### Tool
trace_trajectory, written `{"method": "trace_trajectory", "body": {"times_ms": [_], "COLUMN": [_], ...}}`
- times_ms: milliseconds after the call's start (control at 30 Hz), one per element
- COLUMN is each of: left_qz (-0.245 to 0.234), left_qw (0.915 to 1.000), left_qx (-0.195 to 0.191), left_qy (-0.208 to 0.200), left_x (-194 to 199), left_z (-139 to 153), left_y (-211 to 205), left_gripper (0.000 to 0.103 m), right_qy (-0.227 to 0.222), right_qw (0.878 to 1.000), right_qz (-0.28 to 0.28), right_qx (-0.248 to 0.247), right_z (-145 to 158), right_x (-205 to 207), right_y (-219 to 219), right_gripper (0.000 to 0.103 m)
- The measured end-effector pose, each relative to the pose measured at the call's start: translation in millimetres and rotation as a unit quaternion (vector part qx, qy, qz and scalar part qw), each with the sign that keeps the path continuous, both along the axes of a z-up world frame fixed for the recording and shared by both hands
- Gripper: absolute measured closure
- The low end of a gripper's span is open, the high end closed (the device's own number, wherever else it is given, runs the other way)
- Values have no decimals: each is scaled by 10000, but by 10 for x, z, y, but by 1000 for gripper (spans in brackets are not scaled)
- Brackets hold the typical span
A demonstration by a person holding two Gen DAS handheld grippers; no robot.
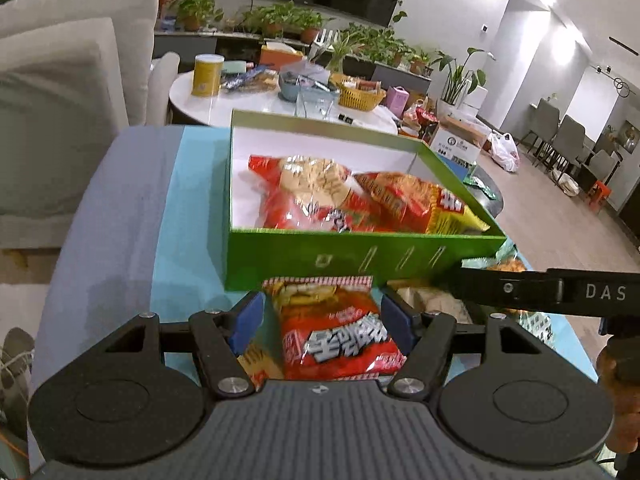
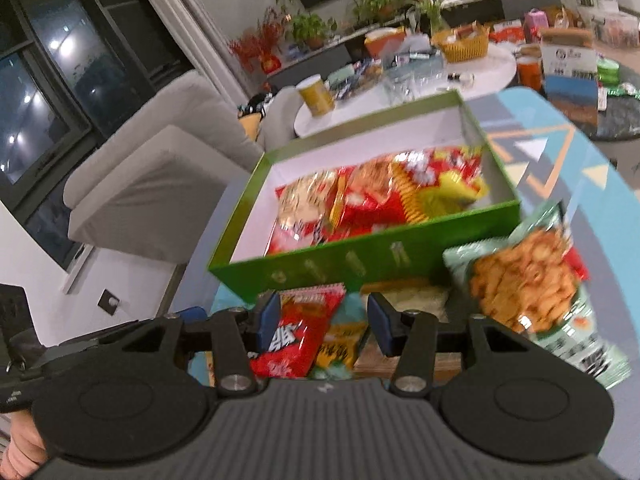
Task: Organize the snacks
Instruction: 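Move the right tool down onto the small red chip bag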
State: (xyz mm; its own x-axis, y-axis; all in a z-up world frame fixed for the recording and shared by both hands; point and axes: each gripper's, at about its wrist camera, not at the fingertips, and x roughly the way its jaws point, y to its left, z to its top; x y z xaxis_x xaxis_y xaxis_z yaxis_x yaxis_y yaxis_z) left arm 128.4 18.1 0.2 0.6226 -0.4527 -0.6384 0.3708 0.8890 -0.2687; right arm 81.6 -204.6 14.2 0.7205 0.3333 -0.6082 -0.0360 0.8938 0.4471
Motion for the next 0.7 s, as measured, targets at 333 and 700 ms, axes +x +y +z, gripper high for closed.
{"method": "trace_trajectory", "body": {"times_ms": [333,700], "left_qz": [-150,-427], "left_qw": [9997,9988], "left_qx": [-100,-118], "left_qy": [166,216], "left_x": [3,14], "left_z": [-152,-271], "left_y": [39,4], "left_gripper": [40,40], "right_qy": [353,625], "right_qw": [9993,9979], "right_qz": [20,-40], "right_qx": [82,156], "right_z": [-175,-314], "right_x": [89,208], "right_y": [211,274], "right_gripper": [54,54]}}
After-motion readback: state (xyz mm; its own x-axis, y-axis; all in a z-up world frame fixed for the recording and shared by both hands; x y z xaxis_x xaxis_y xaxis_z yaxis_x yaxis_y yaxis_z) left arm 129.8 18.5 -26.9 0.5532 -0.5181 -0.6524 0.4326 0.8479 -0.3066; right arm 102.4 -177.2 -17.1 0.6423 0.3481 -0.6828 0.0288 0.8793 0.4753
